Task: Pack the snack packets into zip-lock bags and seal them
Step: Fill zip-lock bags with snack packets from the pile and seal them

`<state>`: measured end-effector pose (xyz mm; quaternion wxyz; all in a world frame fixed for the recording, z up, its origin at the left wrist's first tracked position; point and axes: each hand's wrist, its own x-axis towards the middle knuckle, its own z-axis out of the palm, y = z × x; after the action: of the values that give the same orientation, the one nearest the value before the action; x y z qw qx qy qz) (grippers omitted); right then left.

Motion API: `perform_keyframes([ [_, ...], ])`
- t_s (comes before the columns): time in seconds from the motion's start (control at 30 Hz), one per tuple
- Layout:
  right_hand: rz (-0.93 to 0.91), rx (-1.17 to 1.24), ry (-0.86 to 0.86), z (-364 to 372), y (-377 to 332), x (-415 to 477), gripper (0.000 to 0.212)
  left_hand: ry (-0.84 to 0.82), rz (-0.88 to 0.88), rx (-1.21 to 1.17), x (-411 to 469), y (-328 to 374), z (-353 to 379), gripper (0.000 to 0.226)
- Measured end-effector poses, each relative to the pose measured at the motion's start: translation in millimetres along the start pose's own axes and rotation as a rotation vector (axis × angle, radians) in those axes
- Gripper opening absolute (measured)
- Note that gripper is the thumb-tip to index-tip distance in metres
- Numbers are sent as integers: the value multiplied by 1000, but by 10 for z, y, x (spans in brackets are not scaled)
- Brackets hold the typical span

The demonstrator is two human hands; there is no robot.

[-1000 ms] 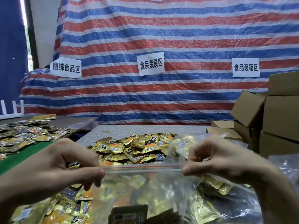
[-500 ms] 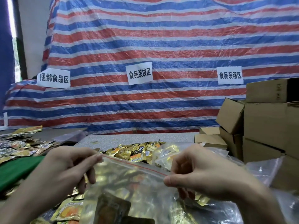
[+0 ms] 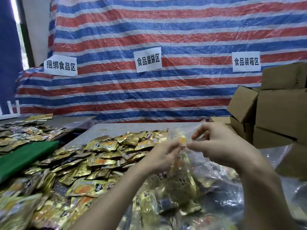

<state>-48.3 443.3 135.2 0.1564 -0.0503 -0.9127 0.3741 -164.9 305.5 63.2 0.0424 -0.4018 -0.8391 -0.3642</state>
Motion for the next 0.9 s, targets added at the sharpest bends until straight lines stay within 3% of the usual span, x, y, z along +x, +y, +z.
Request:
perform_keyframes([
  [0.1,-7,-67,-226,126,-23,44,11,-148,-38,-65,-135,-161,67,29],
  [0.17,-22,-133,-375,241,-42,61,5,-157,-31,-109,-262,-214,44,48],
  [0.27,-110,-202,-474,404,-108,76,13,-123,-79,-97,-525,-266,-59,56],
  [0.43,-374,-190,-500,619,-336,-3,18,179,-142,37,-1196,-307,-350,15],
  [0.63,-596,-177,-545,955,-612,-122,17,515,-222,-11,-2130,-367,-718,12],
  [0.8,-662,-197,-573,1076,-671,-198,13,648,-492,202,-2849,-704,-1121,7],
  [0.83,-669,-196,-572,1081,-678,-207,13,659,-597,312,-2975,-791,-1218,4],
  [0.9,-674,-195,-570,1081,-697,-224,15,554,-888,594,-3219,-991,-1373,21],
])
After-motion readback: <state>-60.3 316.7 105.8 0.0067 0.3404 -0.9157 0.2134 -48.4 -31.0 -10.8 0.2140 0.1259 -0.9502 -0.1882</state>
